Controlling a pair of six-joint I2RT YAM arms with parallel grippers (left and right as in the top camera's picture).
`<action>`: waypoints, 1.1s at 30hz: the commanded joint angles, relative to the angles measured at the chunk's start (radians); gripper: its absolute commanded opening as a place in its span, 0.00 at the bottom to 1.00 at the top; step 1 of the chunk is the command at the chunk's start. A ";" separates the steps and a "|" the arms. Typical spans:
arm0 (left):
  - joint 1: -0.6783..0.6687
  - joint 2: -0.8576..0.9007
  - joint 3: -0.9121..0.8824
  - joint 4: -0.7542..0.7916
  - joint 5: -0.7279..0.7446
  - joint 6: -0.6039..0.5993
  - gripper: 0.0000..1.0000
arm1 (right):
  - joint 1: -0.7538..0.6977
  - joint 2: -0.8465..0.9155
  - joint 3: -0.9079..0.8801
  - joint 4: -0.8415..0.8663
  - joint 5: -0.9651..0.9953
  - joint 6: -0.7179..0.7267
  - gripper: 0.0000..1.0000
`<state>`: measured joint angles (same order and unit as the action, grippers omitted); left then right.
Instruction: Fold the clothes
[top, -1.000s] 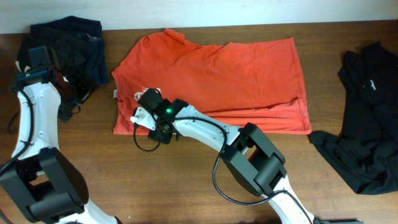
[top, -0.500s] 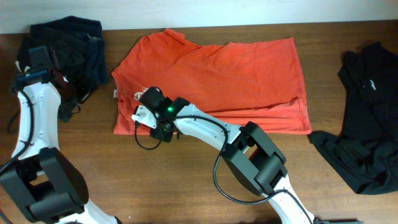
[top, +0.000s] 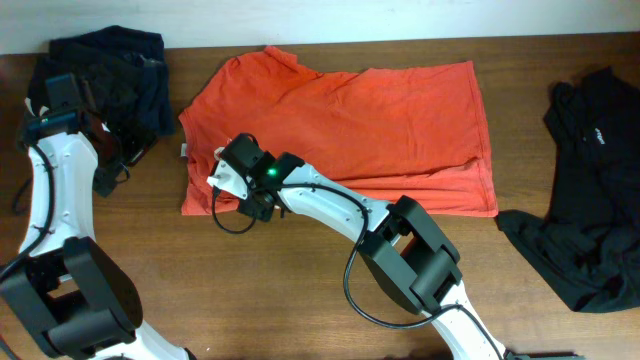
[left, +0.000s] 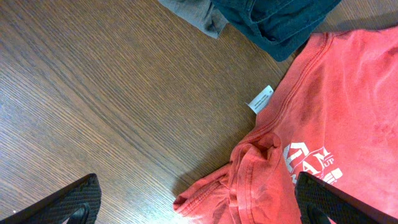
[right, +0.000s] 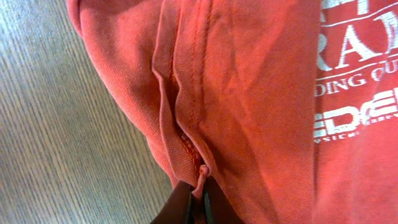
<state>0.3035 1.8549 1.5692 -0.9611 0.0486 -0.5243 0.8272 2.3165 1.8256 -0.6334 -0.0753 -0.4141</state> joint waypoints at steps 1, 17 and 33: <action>0.003 -0.021 0.014 -0.002 -0.011 -0.002 0.99 | -0.004 0.007 0.024 -0.002 0.019 0.011 0.10; 0.003 -0.021 0.014 -0.002 -0.011 -0.002 0.99 | -0.004 0.007 0.024 -0.021 0.016 0.011 0.20; 0.003 -0.021 0.014 -0.002 -0.011 -0.002 0.99 | -0.004 0.007 0.026 -0.025 0.016 0.011 0.27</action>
<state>0.3035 1.8549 1.5692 -0.9611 0.0486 -0.5243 0.8272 2.3165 1.8271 -0.6563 -0.0681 -0.4019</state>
